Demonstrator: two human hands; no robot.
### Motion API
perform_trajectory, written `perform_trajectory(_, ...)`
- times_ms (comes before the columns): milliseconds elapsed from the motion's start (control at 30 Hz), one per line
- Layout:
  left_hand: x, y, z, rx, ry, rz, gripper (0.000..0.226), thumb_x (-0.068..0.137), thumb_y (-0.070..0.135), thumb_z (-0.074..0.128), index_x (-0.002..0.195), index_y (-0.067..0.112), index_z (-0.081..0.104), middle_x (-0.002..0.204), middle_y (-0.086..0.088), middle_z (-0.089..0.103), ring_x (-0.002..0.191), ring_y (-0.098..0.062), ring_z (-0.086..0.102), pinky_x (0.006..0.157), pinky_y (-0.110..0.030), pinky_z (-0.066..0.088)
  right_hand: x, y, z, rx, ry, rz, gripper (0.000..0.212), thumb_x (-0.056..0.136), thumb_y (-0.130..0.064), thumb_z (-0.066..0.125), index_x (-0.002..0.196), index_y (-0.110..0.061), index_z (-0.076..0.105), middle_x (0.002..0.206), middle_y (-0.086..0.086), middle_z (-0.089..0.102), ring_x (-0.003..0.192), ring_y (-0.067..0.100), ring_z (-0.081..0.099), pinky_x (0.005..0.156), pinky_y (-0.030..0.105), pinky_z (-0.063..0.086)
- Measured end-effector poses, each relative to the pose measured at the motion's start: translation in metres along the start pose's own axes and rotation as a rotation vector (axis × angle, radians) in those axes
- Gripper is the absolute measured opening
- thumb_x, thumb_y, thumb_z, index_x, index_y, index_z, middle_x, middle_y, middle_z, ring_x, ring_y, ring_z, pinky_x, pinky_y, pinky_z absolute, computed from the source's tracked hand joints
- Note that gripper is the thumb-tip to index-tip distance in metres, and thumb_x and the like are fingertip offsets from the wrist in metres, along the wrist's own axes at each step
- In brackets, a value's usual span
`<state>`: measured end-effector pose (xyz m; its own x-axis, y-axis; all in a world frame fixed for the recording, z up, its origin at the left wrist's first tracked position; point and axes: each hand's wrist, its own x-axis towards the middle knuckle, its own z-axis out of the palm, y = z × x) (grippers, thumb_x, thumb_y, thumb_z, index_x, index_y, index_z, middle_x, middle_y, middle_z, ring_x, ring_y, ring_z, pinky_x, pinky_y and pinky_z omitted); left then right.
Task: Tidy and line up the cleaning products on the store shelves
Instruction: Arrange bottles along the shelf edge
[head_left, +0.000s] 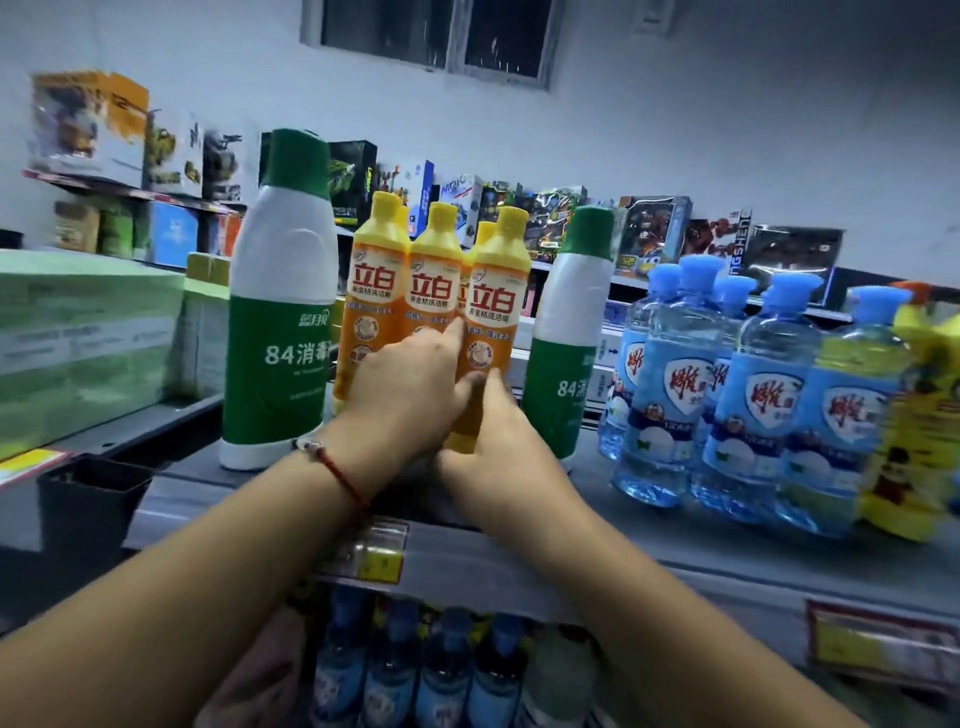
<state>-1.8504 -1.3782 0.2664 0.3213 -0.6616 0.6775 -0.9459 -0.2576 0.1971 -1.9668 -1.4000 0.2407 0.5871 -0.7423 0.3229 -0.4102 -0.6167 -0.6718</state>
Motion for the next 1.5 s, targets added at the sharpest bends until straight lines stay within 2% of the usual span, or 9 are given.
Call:
perform_trajectory(233,-0.063,0.028,-0.051,0.167,-0.102,0.186,0.064,0.097,0.055,0.047,0.155,0.028,0.033,0.146,0.006,0.053,0.126,-0.018,0.057,0.097,-0.037,0.053,-0.084,-0.004,-0.079,-0.59,-0.159,-0.227,0.075,0.096,-0.039,0.058,0.158,-0.026,0.018,0.165,-0.003,0.019,0.153,0.019,0.013,0.122,0.036,0.019)
perform_trajectory(367,-0.103,0.078,-0.066,0.137,-0.203,0.274,0.067,0.097,0.061,0.044,0.156,0.032,0.03,0.156,0.008,0.041,0.139,-0.014,0.045,0.107,-0.03,0.042,-0.132,0.025,-0.136,-0.77,-0.167,-0.198,0.075,0.097,-0.045,0.054,0.159,-0.029,0.014,0.165,-0.002,0.019,0.154,0.022,0.01,0.123,0.035,0.011)
perform_trajectory(433,-0.119,0.114,-0.067,0.164,-0.238,0.326,0.067,0.095,0.064,0.041,0.152,0.029,0.041,0.151,0.0,0.049,0.133,-0.02,0.053,0.104,-0.034,0.046,-0.158,0.043,-0.168,-0.808,-0.161,-0.135,0.076,0.097,-0.048,0.054,0.159,-0.032,0.012,0.167,-0.003,0.015,0.154,0.021,0.008,0.124,0.036,0.009)
perform_trajectory(500,-0.132,0.156,-0.066,0.178,-0.235,0.367,0.076,0.087,0.07,0.032,0.148,0.027,0.048,0.145,-0.006,0.057,0.127,-0.025,0.058,0.1,-0.037,0.05,-0.188,0.061,-0.204,-0.828,-0.151,-0.069,0.077,0.097,-0.05,0.054,0.159,-0.034,0.011,0.167,-0.004,0.013,0.154,0.02,0.008,0.124,0.035,0.009)
perform_trajectory(600,-0.149,0.233,-0.063,0.119,-0.28,0.468,0.081,0.087,0.073,0.019,0.157,0.033,0.026,0.159,-0.001,0.038,0.143,-0.022,0.04,0.112,-0.037,0.038,-0.24,0.094,-0.265,-0.843,-0.115,0.026,0.078,0.095,-0.052,0.056,0.159,-0.034,0.015,0.166,-0.006,0.018,0.152,0.016,0.015,0.123,0.034,0.014)
perform_trajectory(867,-0.199,0.462,-0.054,-0.089,-0.272,0.762,0.072,0.095,0.069,0.037,0.156,0.034,0.027,0.16,0.002,0.035,0.143,-0.02,0.037,0.112,-0.037,0.038,-0.414,0.185,-0.424,-0.82,0.008,0.385,0.078,0.096,-0.05,0.059,0.159,-0.034,0.017,0.164,-0.009,0.023,0.149,0.014,0.025,0.12,0.035,0.028)
perform_trajectory(1067,-0.229,0.609,-0.039,-0.18,-0.348,0.816,0.067,0.092,0.073,0.039,0.144,0.031,0.042,0.143,-0.001,0.049,0.127,-0.026,0.05,0.096,-0.041,0.05,-0.519,0.231,-0.518,-0.752,0.142,0.61,0.075,0.095,-0.048,0.06,0.158,-0.036,0.021,0.164,-0.01,0.023,0.145,0.015,0.034,0.113,0.033,0.037)
perform_trajectory(1267,-0.23,0.712,-0.019,-0.248,-0.343,0.878,0.063,0.093,0.07,0.041,0.144,0.032,0.042,0.14,0.001,0.051,0.124,-0.025,0.053,0.093,-0.041,0.053,-0.559,0.277,-0.577,-0.694,0.294,0.657,0.068,0.095,-0.047,0.061,0.154,-0.038,0.03,0.16,-0.01,0.031,0.138,0.014,0.043,0.104,0.028,0.04)
perform_trajectory(1500,-0.21,0.792,0.039,-0.223,-0.293,0.867,0.061,0.093,0.07,0.041,0.141,0.032,0.047,0.135,0.001,0.057,0.12,-0.024,0.057,0.093,-0.039,0.051,-0.531,0.349,-0.63,-0.694,0.291,0.576,0.066,0.095,-0.045,0.059,0.154,-0.036,0.031,0.158,-0.008,0.034,0.139,0.015,0.041,0.11,0.033,0.04)
